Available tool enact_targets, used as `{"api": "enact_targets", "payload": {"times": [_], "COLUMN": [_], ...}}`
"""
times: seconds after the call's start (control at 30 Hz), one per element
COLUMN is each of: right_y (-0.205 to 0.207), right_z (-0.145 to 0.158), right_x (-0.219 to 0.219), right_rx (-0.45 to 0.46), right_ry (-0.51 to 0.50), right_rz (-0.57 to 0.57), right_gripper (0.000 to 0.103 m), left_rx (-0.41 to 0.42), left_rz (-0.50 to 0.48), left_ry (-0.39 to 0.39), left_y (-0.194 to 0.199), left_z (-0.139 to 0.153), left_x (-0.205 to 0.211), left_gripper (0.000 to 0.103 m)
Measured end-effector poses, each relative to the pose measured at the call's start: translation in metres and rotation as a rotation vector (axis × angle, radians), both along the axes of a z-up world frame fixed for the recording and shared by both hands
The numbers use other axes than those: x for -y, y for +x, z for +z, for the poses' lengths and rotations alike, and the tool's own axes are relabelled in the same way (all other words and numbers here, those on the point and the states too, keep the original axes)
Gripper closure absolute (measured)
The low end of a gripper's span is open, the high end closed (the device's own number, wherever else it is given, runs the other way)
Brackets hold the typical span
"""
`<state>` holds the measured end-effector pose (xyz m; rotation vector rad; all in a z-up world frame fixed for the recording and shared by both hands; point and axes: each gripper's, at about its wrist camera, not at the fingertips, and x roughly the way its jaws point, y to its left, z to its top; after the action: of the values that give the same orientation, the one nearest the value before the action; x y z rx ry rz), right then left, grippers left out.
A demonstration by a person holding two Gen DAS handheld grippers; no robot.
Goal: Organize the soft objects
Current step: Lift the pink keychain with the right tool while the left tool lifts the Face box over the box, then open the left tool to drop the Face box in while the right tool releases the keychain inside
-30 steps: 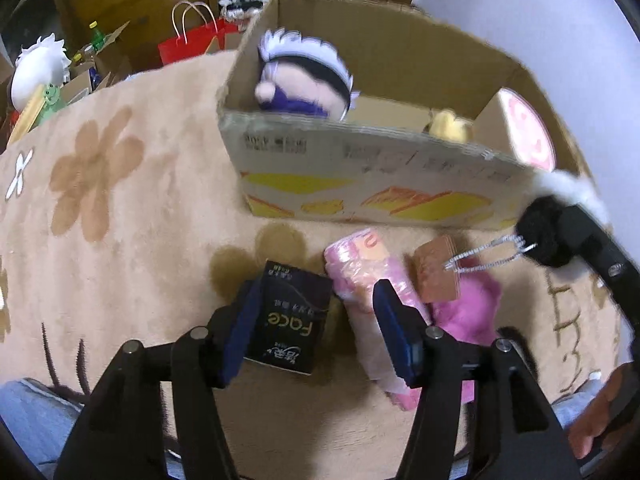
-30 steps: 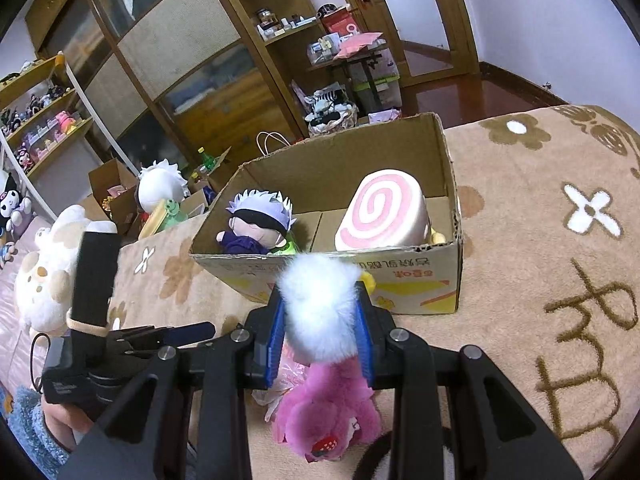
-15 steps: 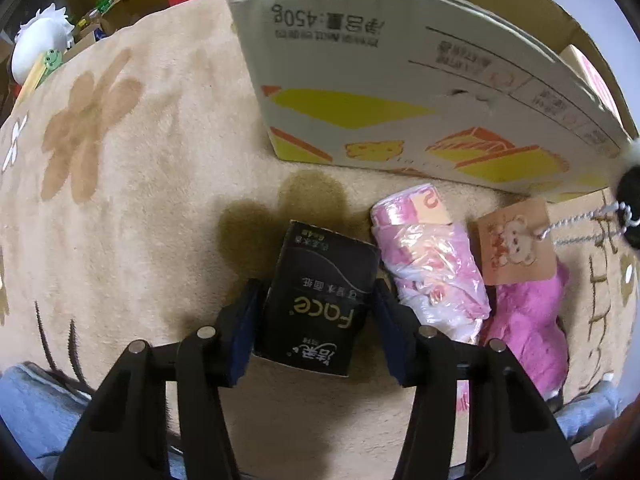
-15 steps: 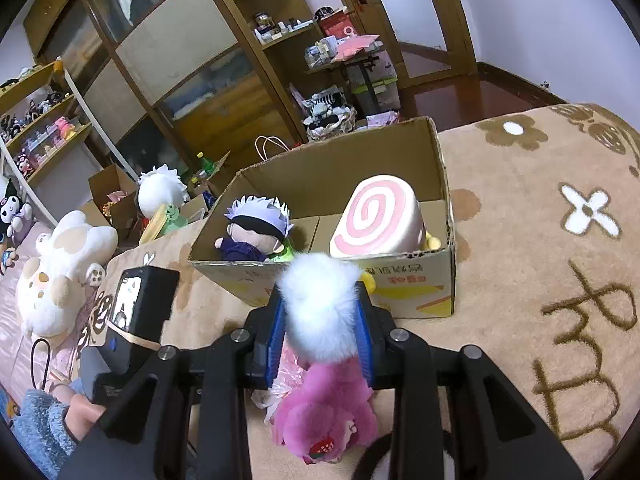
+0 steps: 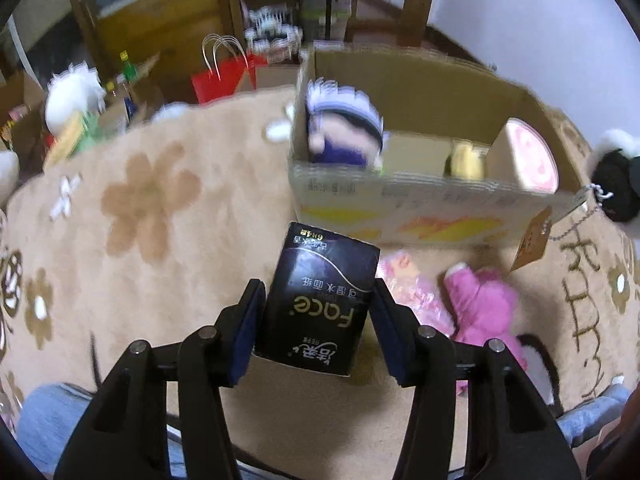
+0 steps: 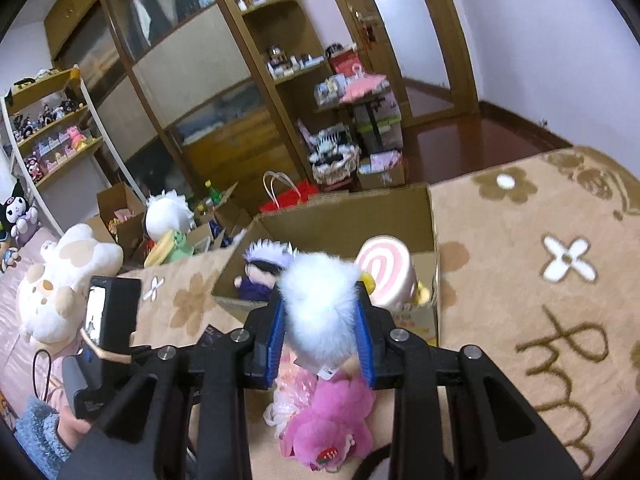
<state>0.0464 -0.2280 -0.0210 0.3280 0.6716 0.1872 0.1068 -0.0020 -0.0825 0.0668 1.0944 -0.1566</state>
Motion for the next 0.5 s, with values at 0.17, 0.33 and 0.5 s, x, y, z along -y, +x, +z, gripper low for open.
{"api": "enact_targets", "payload": {"times": [0.17,0.33,0.5], "right_y": [0.001,0.004,0.009], "right_z": [0.018,0.028,0.038], "right_x": [0.003,0.006,0.01], "right_rx": [0.06,0.099,0.141], "right_ry": [0.003,-0.004,-0.026], "right_rz": [-0.017,-0.033,-0.06], "right_gripper": [0.071,0.071,0.071], "left_rx": [0.102,0.233,0.348], "left_rz": [-0.012,-0.033,-0.078], "left_ry": [-0.008,-0.019,0.001], "left_y": [-0.006,-0.007,0.0], "left_z": [0.038,0.073,0.097], "left_x": [0.002,0.008,0.024], "left_gripper": [0.052,0.052,0.052]}}
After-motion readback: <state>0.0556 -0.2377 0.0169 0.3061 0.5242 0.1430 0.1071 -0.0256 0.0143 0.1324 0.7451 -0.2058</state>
